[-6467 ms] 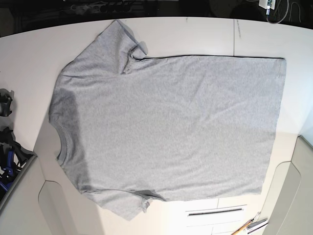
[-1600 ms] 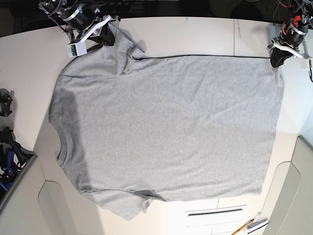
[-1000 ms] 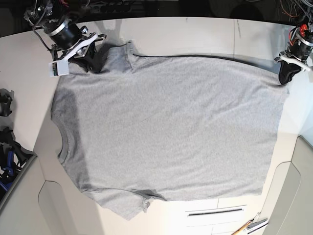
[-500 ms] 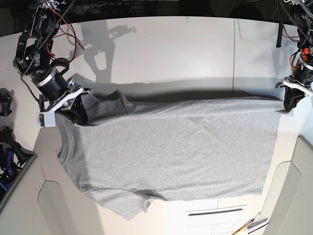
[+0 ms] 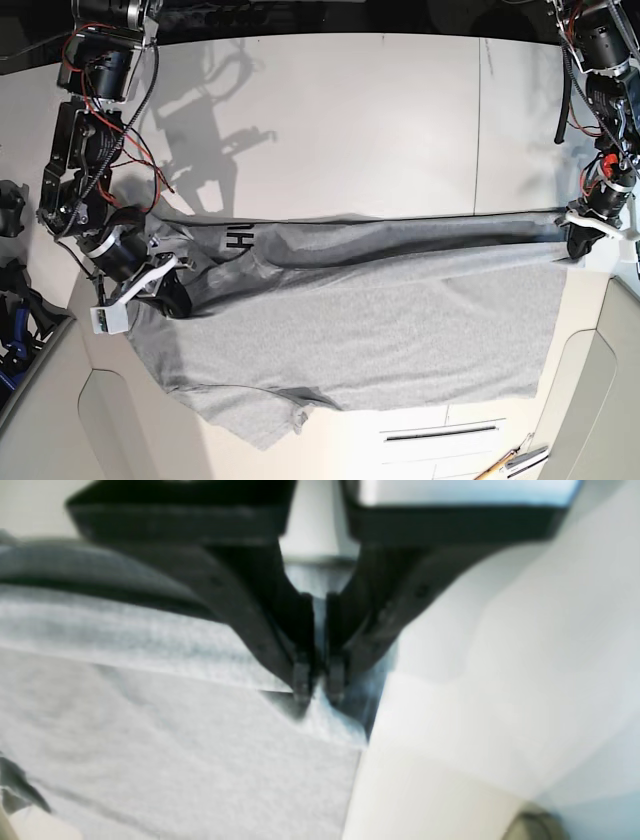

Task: Fold the T-shirt properly
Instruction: 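Grasp the shoulder corners with both grippers and lift the shirt, then fold the shoulder edge over the shirt body with both grippers, release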

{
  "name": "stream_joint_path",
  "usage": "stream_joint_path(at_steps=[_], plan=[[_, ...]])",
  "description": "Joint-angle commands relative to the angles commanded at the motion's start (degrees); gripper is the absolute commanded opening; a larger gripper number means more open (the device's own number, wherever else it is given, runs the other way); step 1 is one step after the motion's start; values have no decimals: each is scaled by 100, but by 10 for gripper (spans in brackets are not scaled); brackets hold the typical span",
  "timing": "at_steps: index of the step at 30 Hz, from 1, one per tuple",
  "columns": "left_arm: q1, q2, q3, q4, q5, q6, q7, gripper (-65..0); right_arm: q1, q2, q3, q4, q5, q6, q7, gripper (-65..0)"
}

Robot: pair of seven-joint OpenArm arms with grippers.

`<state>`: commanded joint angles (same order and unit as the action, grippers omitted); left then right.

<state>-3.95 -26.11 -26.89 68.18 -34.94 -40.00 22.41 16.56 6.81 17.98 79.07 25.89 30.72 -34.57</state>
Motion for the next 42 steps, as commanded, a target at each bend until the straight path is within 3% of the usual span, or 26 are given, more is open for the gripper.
stream_joint_path(at_steps=[3, 16, 20, 22, 25, 26, 29, 32, 37, 42], plan=[[-216, 4, 155, -188, 4, 0, -24, -650, 302, 0, -57, -367, -22, 105, 0, -650], [-271, 9, 332, -223, 9, 0, -157, -650, 205, -2, -59, -881, -297, 103, 7, -650], [-271, 7, 330, -225, 92, 0, -162, -412, -74, -2, -59, -879, -299, 101, 76, -650], [-271, 7, 330, -225, 162, 0, -162, -334, -229, -2, -59, -879, -295, 96, 190, -647], [-273, 7, 330, -225, 109, 0, -166, -299, -396, 0, -59, -879, -275, 96, 260, -347], [-278, 7, 330, -225, -4, 0, -164, -282, -404, 0, -59, -879, -267, 105, 232, -296], [-286, 7, 247, -225, -214, 0, -160, -197, -396, 0, -22, -778, -33, 105, 146, -290], [-284, 7, 0, -225, -254, 0, 109, -192, -407, -2, 199, -494, 70, 105, -26, -290], [-256, 7, -470, -225, -951, 0, 1097, -192, -407, 7, 1106, -157, 85, 101, -452, -290], [-59, 24, -485, -225, -1047, 0, 1121, -179, -730, 195, 1812, -168, 387, 98, -437, -290]])
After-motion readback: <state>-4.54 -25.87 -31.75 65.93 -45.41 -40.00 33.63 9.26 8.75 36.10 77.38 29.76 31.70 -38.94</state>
